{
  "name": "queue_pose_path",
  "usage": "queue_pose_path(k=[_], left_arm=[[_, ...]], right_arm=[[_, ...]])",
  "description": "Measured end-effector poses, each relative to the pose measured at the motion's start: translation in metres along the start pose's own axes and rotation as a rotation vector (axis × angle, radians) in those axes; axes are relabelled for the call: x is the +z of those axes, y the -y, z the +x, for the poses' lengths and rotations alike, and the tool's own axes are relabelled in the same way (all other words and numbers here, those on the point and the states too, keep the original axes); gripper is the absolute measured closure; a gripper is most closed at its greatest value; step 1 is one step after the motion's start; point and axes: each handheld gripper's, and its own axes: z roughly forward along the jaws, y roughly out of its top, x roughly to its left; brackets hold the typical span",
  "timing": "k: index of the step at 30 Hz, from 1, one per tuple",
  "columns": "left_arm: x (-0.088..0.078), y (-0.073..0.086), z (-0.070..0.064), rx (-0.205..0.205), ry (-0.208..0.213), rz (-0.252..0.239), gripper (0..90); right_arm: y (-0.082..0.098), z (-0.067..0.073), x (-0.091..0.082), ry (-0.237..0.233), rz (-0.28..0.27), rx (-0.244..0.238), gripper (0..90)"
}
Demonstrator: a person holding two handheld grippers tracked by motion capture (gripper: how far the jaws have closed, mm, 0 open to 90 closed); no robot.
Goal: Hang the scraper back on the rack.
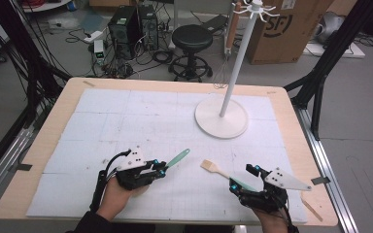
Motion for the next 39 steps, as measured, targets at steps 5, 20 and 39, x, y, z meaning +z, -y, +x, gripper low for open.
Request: queue_pose_path(k=[5, 20, 39], left_arm=[[-0.009, -0.004, -0.009, 0.017, 0.010, -0.069, 79.8], [-0.022, -0.018, -0.033, 0.102, 0.029, -0.198, 79.6], [-0.013, -0.025, -0.052, 0.121, 0.098, -0.231, 79.7]], right_arm=[[-0.010, 0.011, 0.016, -0.074, -0.003, -0.001, 19.3], [-0.045, 0.041, 0.050, -0.248, -0.026, -0.014, 26.3], [-0.066, 0.066, 0.060, -0.400, -0.068, -0.021, 43.8]])
